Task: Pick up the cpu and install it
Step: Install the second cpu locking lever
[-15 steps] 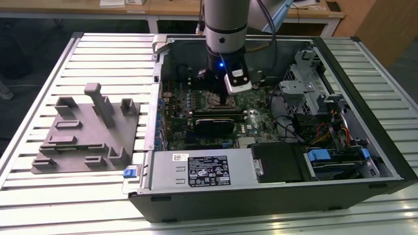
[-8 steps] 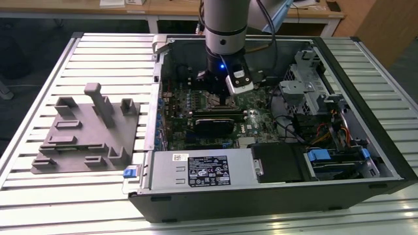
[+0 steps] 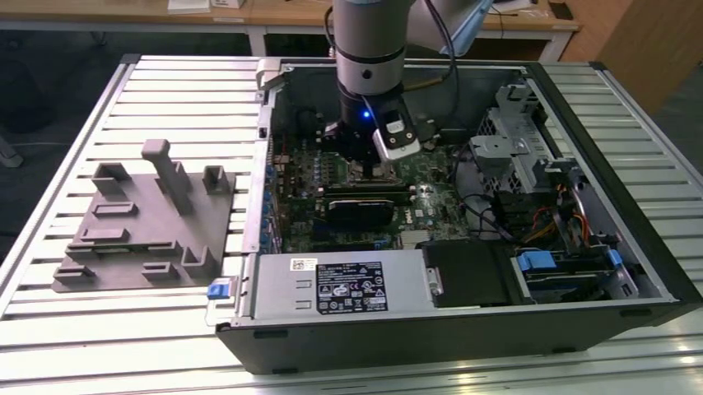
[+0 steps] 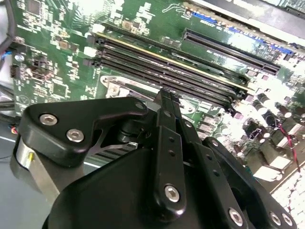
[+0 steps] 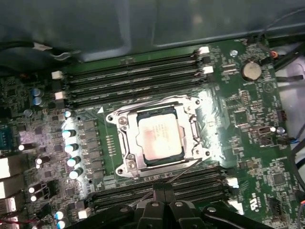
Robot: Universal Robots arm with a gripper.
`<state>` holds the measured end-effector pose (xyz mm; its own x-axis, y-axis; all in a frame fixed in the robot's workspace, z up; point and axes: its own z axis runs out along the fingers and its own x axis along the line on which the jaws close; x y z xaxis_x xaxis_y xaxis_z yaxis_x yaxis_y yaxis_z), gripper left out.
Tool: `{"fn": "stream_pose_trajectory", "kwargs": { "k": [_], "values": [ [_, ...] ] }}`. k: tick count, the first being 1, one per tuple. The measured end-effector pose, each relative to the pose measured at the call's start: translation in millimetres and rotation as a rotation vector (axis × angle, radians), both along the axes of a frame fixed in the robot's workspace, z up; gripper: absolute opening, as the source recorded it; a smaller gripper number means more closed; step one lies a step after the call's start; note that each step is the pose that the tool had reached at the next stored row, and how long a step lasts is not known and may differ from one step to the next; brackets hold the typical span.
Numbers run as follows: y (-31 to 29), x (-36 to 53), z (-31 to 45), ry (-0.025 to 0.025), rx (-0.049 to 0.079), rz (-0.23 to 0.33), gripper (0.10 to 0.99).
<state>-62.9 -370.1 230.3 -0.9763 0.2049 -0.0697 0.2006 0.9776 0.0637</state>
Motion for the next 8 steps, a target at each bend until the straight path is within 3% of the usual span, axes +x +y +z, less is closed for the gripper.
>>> {"fn": "stream_pose_trajectory", "kwargs": {
  "k": [8],
  "values": [
    [-5.2,-5.4,-5.0,0.0000,0.018,0.014,0.106]
  ]
}}
